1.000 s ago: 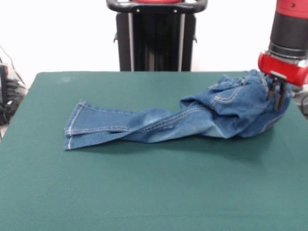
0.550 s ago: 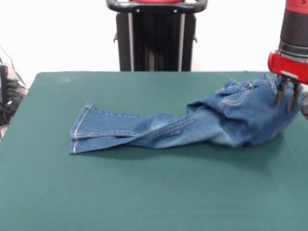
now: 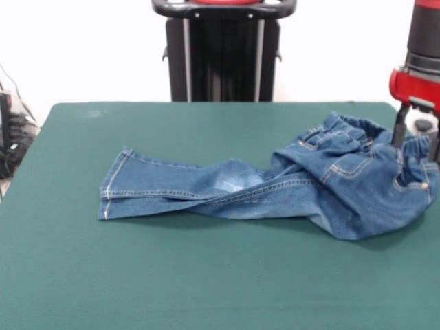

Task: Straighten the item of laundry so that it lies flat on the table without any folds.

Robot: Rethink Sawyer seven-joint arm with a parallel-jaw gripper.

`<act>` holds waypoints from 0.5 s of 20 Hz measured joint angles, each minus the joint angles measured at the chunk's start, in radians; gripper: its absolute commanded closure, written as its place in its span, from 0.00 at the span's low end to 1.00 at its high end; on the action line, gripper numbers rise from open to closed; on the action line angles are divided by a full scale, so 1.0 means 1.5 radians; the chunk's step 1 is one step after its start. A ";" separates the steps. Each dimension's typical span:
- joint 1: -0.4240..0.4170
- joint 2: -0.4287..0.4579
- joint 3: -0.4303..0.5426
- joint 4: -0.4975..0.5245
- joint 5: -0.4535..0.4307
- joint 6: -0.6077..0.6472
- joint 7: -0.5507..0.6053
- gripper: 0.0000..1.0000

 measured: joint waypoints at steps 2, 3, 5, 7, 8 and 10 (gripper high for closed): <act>-0.019 -0.008 0.000 0.004 0.000 -0.007 0.000 0.00; -0.021 -0.009 0.000 0.005 0.000 -0.007 0.000 0.00; -0.040 -0.017 0.000 0.011 -0.001 -0.015 0.000 0.00; -0.062 -0.025 -0.001 0.019 -0.005 -0.028 0.000 0.00; -0.070 -0.027 -0.002 0.021 -0.008 -0.033 0.000 0.00; -0.091 -0.032 -0.005 0.031 -0.023 -0.056 0.000 0.00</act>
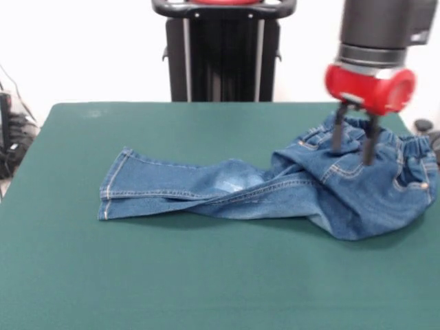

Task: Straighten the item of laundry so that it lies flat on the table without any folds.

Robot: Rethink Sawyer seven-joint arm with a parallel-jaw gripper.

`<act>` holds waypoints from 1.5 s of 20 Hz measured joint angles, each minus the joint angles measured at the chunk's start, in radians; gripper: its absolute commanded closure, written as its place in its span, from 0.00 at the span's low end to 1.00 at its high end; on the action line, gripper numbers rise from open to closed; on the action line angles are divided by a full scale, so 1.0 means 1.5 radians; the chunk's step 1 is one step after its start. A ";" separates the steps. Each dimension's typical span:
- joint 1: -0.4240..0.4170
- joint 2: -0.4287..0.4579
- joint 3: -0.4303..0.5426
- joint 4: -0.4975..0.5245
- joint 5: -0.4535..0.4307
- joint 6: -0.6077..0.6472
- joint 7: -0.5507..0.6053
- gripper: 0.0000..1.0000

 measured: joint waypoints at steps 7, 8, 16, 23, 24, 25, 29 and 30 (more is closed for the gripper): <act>-0.034 -0.002 -0.009 0.034 -0.069 -0.079 0.000 0.00; -0.036 -0.002 -0.011 0.040 -0.079 -0.089 0.000 0.00; -0.052 0.012 -0.016 0.086 -0.164 -0.172 0.000 0.00; -0.076 0.062 -0.034 0.109 -0.243 -0.245 0.000 0.00; -0.076 0.066 -0.037 0.109 -0.246 -0.249 0.000 0.00; -0.076 0.075 -0.043 0.109 -0.252 -0.257 0.000 0.00; -0.077 0.095 -0.052 0.109 -0.267 -0.270 0.000 0.00; -0.077 0.100 -0.054 0.109 -0.270 -0.271 0.000 0.00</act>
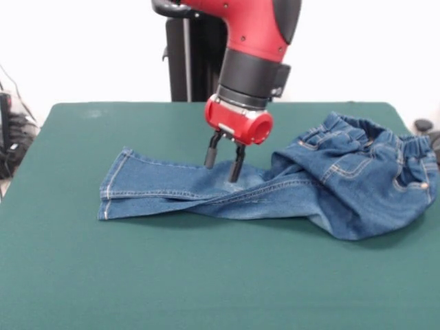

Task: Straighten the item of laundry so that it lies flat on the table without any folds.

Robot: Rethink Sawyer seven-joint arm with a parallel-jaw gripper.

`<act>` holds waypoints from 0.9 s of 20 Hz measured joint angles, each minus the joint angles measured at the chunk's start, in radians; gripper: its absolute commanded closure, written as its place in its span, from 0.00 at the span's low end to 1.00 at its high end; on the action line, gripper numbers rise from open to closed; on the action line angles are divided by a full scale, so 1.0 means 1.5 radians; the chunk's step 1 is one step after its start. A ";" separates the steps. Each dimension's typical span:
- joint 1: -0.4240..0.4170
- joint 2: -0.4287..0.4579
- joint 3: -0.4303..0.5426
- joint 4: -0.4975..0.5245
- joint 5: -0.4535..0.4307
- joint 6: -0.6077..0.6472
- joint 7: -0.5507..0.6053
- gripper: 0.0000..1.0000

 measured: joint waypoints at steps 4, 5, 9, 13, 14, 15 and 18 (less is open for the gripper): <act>-0.001 0.022 -0.007 0.000 -0.015 0.000 0.000 0.00; -0.001 0.025 -0.008 0.000 -0.019 0.000 0.000 0.00; -0.006 0.031 -0.010 0.002 -0.041 0.000 0.000 0.00; -0.043 0.029 -0.010 0.009 -0.089 0.000 0.000 0.00; -0.048 0.029 -0.010 0.010 -0.094 0.000 0.000 0.00; -0.071 0.029 -0.009 0.011 -0.116 -0.002 0.000 0.00; -0.102 0.028 -0.008 0.011 -0.145 -0.008 0.000 0.00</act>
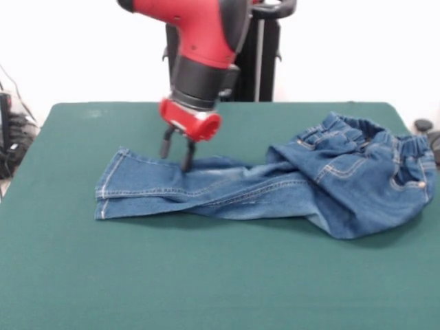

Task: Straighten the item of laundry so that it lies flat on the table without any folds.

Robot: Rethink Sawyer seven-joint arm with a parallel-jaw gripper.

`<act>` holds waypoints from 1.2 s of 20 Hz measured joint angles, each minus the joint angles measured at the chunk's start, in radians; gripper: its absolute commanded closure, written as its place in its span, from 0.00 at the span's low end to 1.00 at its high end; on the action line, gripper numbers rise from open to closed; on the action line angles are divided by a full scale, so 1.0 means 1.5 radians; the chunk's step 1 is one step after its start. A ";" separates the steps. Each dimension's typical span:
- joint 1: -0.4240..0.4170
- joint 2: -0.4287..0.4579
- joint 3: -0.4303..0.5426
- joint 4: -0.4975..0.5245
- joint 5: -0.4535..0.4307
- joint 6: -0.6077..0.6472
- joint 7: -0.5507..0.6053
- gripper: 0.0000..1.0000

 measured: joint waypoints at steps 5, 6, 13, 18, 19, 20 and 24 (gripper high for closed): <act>-0.069 0.008 0.001 0.000 -0.065 -0.038 0.000 0.00; -0.077 0.013 0.001 -0.001 -0.073 -0.049 0.000 0.00; -0.087 0.040 -0.011 0.000 -0.092 -0.125 0.000 0.00; -0.075 0.048 -0.025 0.000 -0.092 -0.144 0.000 0.00; -0.074 0.049 -0.025 0.000 -0.092 -0.143 0.000 0.00; -0.074 0.049 -0.025 0.000 -0.091 -0.143 0.000 0.00; -0.068 0.050 -0.030 -0.001 -0.091 -0.142 0.000 0.00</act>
